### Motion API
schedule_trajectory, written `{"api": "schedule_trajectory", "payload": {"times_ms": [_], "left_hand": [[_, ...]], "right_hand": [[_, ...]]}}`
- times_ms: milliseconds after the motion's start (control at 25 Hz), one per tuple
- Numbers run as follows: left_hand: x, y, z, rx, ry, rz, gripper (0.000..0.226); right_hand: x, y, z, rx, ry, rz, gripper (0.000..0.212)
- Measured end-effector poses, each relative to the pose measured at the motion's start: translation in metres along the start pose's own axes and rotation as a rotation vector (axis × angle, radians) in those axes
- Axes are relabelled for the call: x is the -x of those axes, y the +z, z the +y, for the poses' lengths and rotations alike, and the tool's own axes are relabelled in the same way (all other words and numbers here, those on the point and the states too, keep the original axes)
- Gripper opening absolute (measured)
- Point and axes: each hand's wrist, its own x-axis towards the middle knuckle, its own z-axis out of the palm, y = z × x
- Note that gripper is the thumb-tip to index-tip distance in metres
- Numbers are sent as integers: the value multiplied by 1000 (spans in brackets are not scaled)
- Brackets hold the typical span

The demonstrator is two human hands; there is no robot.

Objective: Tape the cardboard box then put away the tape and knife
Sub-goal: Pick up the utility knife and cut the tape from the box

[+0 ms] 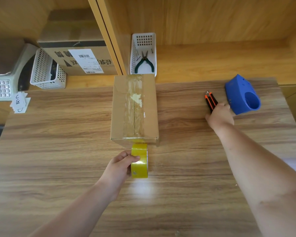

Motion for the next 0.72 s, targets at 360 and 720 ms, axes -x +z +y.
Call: {"api": "schedule_trajectory", "payload": {"times_ms": [360, 720], "left_hand": [[1, 4, -1, -16, 0, 15, 35], [4, 7, -5, -95, 63, 63, 9]], "right_hand": [[52, -16, -18, -719, 99, -134, 42], [144, -33, -27, -1456, -10, -568, 43]]}}
